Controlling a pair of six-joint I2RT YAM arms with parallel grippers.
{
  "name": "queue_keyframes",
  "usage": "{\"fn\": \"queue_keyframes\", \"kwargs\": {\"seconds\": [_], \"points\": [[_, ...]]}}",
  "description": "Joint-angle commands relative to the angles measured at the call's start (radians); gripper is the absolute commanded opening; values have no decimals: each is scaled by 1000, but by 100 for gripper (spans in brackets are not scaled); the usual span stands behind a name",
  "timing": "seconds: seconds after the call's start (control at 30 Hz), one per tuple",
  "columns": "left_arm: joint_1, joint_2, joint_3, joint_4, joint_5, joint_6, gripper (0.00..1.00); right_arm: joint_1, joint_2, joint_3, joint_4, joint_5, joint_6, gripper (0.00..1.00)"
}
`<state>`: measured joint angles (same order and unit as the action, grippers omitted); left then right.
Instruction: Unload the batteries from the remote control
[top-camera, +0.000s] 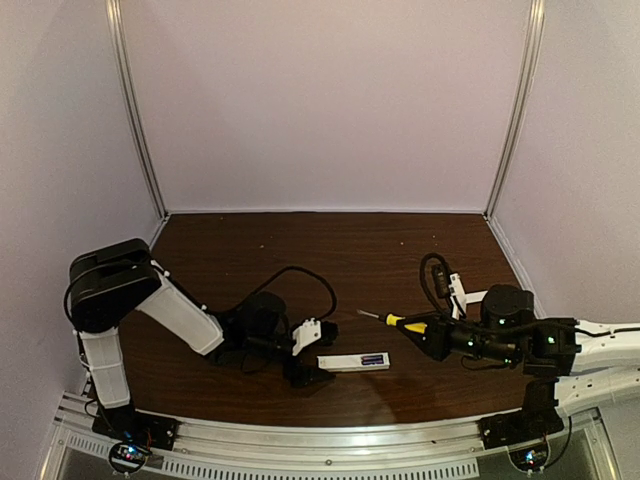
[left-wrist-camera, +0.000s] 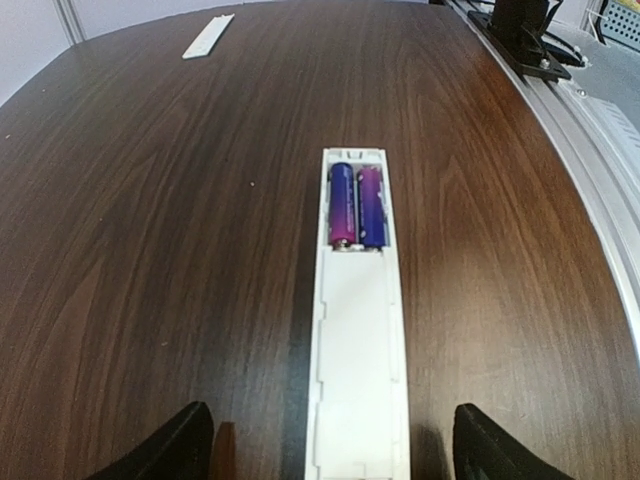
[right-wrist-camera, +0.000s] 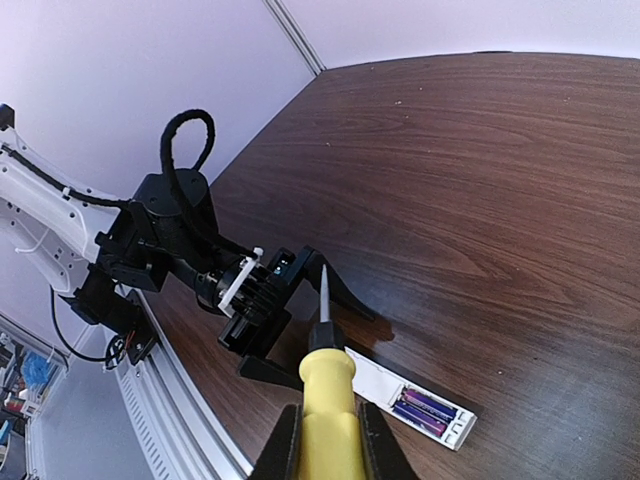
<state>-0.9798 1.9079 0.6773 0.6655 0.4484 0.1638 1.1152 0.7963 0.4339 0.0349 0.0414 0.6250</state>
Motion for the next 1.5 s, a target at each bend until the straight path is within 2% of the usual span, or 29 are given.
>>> {"fn": "queue_keyframes", "kwargs": {"seconds": [0.0, 0.83, 1.13, 1.47], "points": [[5, 49, 49, -40, 43, 29, 83, 9, -3, -16, 26, -10, 17, 1], [6, 134, 130, -53, 77, 38, 51, 26, -32, -40, 25, -6, 36, 0], [6, 140, 129, -34, 101, 32, 60, 29, -32, -42, 29, -8, 41, 0], [5, 157, 142, -18, 82, -3, 52, 30, -38, -47, 27, -3, 42, 0]]}}
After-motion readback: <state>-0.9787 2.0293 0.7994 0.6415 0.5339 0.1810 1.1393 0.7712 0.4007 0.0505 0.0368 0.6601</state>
